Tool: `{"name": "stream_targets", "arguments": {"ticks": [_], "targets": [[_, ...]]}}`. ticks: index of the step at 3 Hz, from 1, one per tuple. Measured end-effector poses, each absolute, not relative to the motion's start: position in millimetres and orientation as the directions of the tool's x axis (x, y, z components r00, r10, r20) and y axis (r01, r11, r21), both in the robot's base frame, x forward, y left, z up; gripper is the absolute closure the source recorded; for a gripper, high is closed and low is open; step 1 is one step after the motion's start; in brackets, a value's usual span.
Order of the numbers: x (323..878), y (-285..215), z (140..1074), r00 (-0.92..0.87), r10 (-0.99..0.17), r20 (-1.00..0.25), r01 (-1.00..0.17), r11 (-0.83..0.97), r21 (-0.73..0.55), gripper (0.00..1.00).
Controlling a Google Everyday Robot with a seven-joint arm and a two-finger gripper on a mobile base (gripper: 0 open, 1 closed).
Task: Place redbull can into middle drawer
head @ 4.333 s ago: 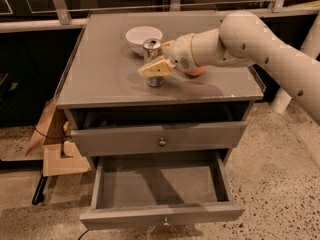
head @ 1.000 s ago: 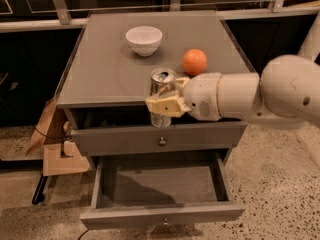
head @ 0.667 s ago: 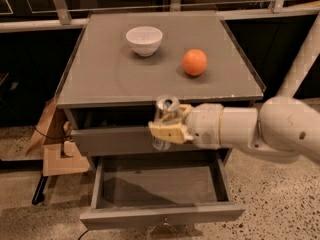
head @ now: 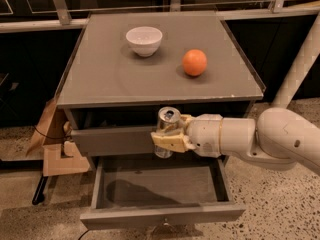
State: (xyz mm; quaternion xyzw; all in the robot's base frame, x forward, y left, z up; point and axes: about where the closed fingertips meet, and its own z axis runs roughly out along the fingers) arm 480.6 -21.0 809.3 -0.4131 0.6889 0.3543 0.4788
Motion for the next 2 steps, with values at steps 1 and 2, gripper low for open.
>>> {"name": "stream_targets", "arguments": {"ticks": [1,2], "targets": [[478,-31,750,-0.176,-0.24,-0.955,-0.924,0.375,0.076,1.0],[478,-43,653,-0.193,-0.202,-0.96,-0.935,0.334,0.117,1.0]]}}
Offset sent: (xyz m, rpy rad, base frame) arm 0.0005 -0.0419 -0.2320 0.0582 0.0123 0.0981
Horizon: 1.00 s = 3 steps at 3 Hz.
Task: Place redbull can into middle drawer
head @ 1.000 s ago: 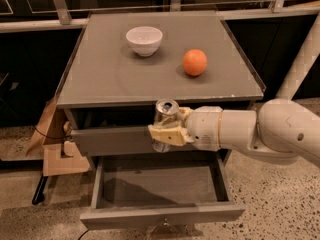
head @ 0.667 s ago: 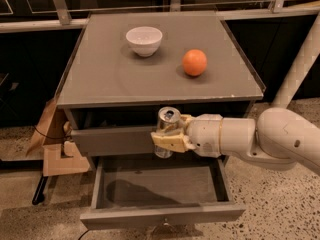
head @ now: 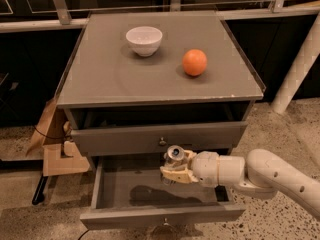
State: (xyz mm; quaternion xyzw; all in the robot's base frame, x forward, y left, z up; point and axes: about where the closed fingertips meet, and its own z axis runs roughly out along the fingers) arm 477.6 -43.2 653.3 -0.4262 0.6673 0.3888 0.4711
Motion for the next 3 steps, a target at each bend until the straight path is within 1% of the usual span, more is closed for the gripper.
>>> {"name": "stream_targets", "arguments": {"ticks": [1,2,3], "targets": [[478,-43,653,-0.193,-0.203,-0.96,-0.935,0.334,0.117,1.0],[484,-48,625,-0.164,-0.226,-0.96,-0.944,0.319,0.086,1.0],[501,-55,577,-0.128,-0.257,-0.958,-0.955,0.292,0.05,1.0]]}}
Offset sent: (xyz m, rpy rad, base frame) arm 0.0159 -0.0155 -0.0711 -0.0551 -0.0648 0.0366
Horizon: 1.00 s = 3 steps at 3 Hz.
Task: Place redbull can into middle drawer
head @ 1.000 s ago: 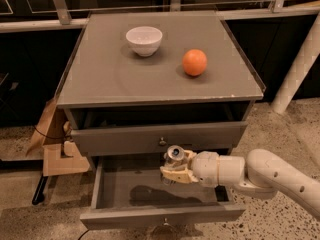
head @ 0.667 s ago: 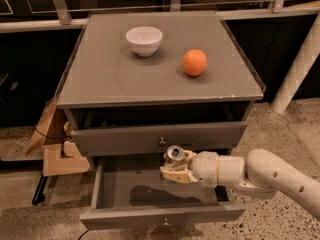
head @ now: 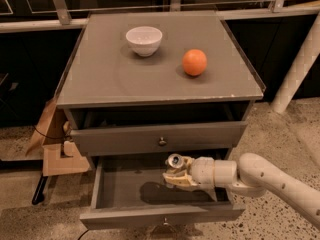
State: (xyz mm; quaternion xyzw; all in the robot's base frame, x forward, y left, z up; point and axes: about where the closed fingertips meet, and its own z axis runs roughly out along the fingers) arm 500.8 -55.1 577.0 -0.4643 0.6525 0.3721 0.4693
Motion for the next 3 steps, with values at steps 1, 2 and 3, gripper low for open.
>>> {"name": "stream_targets", "arguments": {"ticks": [1,2,3], "targets": [[524,-61,518,-0.081,-0.278,-0.957,-0.969,0.247,0.01,1.0],[524,-61,518,-0.081,-0.278,-0.957,-0.969,0.247,0.01,1.0],[525,-61,494,-0.07,-0.295,-0.953,-0.973,0.232,-0.001,1.0]]}}
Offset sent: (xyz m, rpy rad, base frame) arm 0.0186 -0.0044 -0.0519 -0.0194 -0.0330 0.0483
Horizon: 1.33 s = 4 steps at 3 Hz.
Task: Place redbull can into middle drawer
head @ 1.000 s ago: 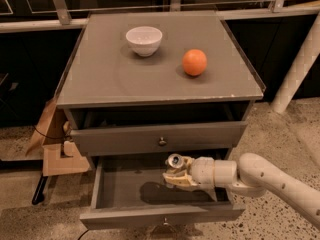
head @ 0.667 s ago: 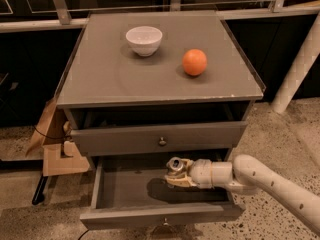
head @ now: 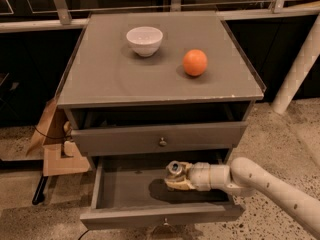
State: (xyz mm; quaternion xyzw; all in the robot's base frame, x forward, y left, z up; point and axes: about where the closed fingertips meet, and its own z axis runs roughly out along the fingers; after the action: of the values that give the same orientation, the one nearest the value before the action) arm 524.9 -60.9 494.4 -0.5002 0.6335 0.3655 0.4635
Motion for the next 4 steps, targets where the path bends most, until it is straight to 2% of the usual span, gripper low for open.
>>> {"name": "stream_targets", "arguments": {"ticks": [4], "targets": [[554,-62,413,0.031,-0.317,-0.948,-0.98,0.176,-0.091,1.0]]}}
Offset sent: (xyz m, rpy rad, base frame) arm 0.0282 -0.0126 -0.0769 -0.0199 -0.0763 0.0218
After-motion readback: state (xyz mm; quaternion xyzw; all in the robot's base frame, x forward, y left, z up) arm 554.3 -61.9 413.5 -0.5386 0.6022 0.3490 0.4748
